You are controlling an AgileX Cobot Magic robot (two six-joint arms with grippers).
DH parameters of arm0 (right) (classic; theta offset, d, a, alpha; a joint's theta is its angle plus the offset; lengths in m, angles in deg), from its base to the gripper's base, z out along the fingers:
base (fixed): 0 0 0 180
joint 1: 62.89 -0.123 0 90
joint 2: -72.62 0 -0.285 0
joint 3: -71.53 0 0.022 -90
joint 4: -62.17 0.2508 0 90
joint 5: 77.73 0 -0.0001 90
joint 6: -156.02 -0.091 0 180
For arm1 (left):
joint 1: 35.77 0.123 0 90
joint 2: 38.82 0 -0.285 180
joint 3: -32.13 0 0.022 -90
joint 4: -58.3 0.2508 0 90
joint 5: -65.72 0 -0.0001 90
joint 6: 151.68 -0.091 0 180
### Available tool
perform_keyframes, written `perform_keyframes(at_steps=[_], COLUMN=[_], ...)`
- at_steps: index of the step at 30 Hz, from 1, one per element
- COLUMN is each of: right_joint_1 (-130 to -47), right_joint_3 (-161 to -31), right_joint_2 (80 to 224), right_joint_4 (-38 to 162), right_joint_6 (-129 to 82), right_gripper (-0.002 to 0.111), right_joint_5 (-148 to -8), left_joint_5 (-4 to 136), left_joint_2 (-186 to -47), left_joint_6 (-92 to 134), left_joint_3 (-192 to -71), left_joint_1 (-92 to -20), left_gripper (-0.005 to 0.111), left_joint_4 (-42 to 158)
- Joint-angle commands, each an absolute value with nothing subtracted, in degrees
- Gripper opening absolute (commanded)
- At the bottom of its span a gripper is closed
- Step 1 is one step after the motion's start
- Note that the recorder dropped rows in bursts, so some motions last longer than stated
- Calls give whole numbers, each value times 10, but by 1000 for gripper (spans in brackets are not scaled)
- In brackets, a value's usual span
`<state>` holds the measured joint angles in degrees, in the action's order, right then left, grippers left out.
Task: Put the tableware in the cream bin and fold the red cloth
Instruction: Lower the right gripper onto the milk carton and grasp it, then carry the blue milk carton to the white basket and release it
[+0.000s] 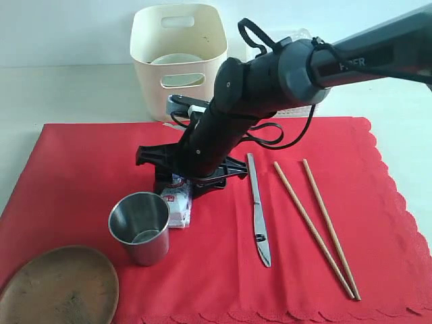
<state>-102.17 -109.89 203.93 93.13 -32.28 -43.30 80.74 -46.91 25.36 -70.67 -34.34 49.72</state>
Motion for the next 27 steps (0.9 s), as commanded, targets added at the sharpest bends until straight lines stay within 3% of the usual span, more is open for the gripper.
perform_keyframes(at_steps=[1,7,19,27], right_joint_1=[-1022,-1022,-1019,-962], right_joint_3=[-1095,-1095,-1095,-1095], right_joint_2=[2049,2009,1882,1833], right_joint_4=[919,917,858,841], right_joint_6=[-315,-315,-311,-311], right_gripper=[32,1,0,0], right_joint_5=[-437,-429,-460,-475], left_joint_5=[803,803,803,803], left_joint_2=[-466,-466,-466,-466], left_joint_6=[254,254,254,254], left_joint_3=[-706,-706,-706,-706], left_joint_1=[-347,-347,-347,-347], left_gripper=[3,3,3,3], left_joint_4=[501,501,501,501])
